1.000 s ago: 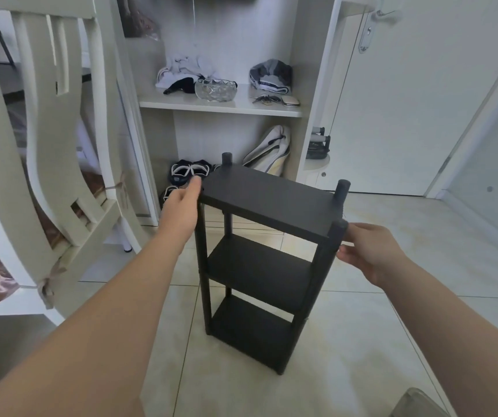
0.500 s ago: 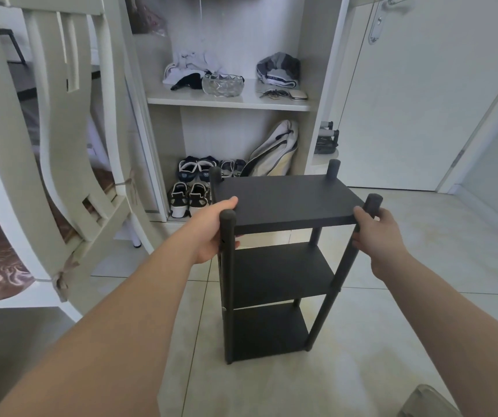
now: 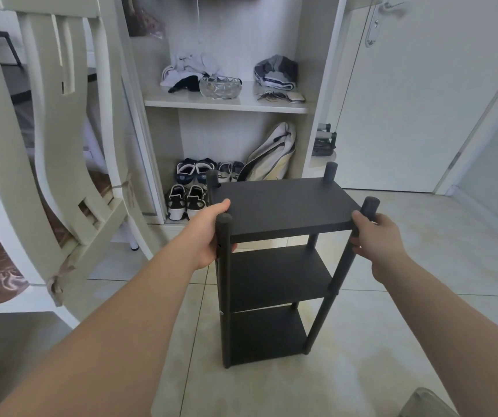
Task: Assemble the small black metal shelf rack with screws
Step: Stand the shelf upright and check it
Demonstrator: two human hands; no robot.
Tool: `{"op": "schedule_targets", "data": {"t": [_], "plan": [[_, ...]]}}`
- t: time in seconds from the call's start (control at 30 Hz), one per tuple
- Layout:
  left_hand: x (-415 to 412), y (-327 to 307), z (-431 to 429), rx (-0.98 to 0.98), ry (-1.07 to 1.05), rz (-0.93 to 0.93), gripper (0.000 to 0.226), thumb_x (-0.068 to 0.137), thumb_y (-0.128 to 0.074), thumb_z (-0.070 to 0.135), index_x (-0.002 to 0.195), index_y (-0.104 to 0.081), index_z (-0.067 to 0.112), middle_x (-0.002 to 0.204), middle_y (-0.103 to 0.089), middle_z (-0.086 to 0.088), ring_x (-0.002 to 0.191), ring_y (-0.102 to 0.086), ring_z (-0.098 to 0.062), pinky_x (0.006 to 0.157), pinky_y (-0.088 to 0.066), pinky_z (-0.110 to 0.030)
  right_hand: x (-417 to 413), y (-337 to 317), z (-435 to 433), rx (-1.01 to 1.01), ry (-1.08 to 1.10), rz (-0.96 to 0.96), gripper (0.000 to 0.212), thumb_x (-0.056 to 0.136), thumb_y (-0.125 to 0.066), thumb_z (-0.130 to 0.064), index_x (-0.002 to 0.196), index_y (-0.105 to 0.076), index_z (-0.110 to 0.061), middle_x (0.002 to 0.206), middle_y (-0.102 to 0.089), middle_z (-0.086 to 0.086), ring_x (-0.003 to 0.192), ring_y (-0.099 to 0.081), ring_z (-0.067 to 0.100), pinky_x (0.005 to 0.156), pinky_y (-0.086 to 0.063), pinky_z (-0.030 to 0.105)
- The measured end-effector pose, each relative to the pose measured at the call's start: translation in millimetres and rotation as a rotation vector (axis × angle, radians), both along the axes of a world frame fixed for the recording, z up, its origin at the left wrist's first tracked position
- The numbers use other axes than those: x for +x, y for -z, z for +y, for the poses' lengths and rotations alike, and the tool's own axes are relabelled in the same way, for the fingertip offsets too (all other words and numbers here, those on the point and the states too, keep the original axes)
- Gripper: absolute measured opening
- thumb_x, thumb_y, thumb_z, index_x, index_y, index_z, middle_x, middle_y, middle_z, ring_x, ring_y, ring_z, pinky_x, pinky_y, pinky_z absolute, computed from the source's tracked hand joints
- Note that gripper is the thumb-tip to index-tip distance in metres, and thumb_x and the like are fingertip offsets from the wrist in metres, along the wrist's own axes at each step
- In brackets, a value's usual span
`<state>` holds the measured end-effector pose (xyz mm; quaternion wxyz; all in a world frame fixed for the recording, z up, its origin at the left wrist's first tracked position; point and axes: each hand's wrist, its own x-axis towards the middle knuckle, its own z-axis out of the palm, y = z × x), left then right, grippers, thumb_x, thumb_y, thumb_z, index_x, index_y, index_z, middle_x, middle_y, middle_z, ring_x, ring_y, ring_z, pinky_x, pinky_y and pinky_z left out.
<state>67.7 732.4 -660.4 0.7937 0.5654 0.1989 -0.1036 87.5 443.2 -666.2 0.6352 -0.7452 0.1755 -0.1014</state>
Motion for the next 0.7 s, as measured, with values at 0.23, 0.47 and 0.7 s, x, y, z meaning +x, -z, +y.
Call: {"op": "schedule_targets", "data": {"t": [0.23,0.47,0.7], "plan": [[5.3,-0.8,-1.6,0.035,-0.037,0.047,0.027,0.096,-0.062,0.039,0.111,-0.06,0.017,0.1,-0.069,-0.01,0.092,-0.065,-0.027,0.072,-0.055,-0.04,1.1,-2.6,-5.7,-0.057,0.008,-0.004,0.016,0.096,-0.063,-0.032,0.091,-0.064,-0.016,0.079,-0.055,0.006,0.065,-0.051,0.022,0.074,-0.052,0.039],[6.7,-2.8,-3.5,0.057,-0.038,0.063,0.023,0.098,-0.058,0.036,0.109,-0.06,0.016,0.096,-0.07,-0.009,0.088,-0.066,-0.026,0.072,-0.055,-0.038,4.4,-6.5,-8.5,-0.042,0.017,0.0,0.012,0.093,-0.068,-0.023,0.094,-0.067,-0.011,0.072,-0.05,0.005,0.055,-0.042,0.019,0.059,-0.046,0.031],[6.0,-6.0,-8.2,0.07,-0.063,0.081,0.02,0.098,-0.058,0.034,0.105,-0.06,0.015,0.093,-0.07,-0.01,0.086,-0.067,-0.026,0.078,-0.054,-0.039,8.5,-5.6,-9.6,-0.077,0.036,0.019,0.014,0.091,-0.068,-0.023,0.09,-0.067,-0.01,0.069,-0.051,0.005,0.057,-0.047,0.021,0.064,-0.049,0.033]]}}
